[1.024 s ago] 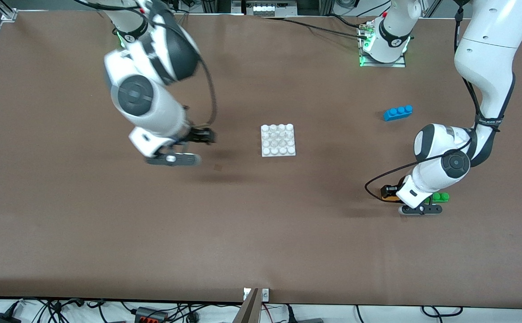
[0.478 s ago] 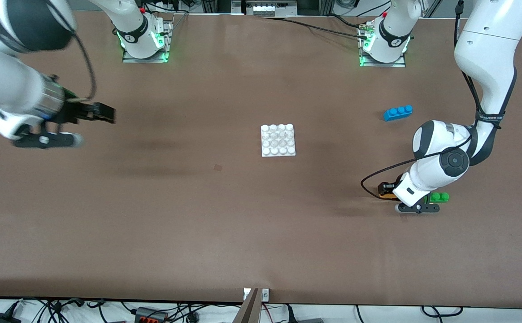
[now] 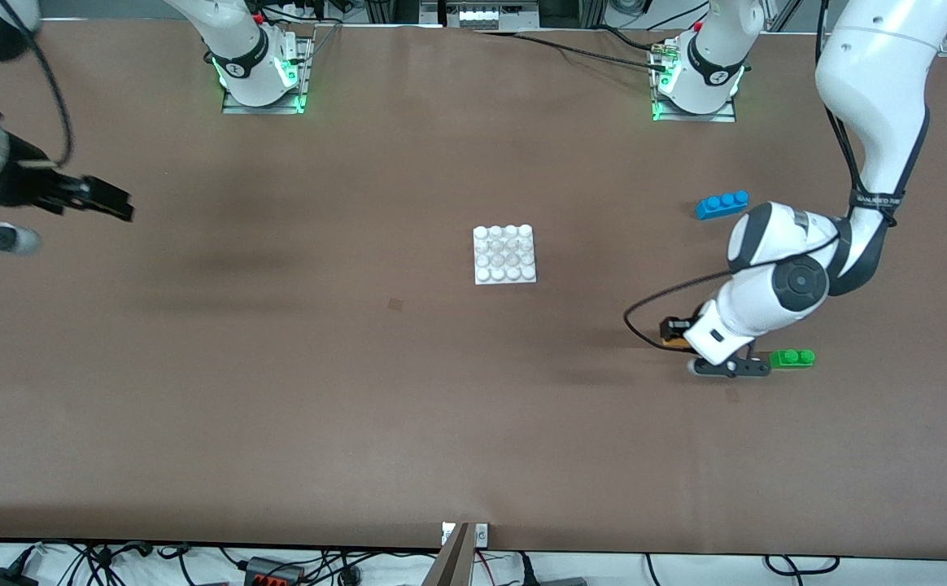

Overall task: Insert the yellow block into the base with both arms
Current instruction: 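Carry the yellow brick over the white base with the left gripper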

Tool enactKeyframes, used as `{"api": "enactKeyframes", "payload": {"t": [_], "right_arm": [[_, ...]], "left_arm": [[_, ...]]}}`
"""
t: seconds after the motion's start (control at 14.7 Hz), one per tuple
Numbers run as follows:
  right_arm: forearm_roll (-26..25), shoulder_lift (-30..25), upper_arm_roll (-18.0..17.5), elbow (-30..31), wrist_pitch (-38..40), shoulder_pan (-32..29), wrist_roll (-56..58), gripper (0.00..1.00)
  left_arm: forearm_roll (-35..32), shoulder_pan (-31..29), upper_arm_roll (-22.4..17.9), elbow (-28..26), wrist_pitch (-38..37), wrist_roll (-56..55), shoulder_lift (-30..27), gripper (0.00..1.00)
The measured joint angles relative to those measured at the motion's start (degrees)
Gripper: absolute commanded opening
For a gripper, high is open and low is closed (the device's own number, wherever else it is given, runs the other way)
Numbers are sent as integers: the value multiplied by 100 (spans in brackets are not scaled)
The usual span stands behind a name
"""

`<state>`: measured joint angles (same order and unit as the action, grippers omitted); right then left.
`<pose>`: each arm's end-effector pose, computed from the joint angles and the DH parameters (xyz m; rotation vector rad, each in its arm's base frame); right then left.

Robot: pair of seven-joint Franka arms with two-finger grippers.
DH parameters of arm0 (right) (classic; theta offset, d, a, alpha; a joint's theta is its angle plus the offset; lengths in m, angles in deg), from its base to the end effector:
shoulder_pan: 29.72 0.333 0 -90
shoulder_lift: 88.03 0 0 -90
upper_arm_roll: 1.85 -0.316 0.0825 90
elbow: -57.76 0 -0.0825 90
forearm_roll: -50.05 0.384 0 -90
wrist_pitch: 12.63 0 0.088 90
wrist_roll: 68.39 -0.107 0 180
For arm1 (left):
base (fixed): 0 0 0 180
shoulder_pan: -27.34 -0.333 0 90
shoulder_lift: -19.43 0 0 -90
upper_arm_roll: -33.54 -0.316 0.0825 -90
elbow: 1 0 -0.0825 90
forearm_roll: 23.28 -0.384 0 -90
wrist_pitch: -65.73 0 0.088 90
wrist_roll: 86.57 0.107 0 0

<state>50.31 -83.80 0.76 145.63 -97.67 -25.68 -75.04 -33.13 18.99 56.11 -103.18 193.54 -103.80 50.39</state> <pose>0.5663 0.0156 0.5935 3.1249 -0.1424 -0.1925 0.6365 -0.1348 0.2674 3.0880 -0.0163 -0.0957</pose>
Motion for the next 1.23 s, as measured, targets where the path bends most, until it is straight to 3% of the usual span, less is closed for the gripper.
{"api": "enactKeyframes", "payload": {"t": [0.2,0.48,0.89,1.23], "right_arm": [[-11,-592,2,657,-227,-371,653,100],[-11,-709,-21,837,-327,-449,751,100],[-11,-686,-52,840,-337,-455,751,100],[-11,-686,-95,840,-343,-453,751,100]], "left_arm": [[0,8,530,136,-559,-479,-120,66],[1,289,1118,157,-656,-1281,-97,66],[2,1405,1159,378,-357,-2750,190,65],[1,1698,1135,17,611,-3076,481,65]]}}
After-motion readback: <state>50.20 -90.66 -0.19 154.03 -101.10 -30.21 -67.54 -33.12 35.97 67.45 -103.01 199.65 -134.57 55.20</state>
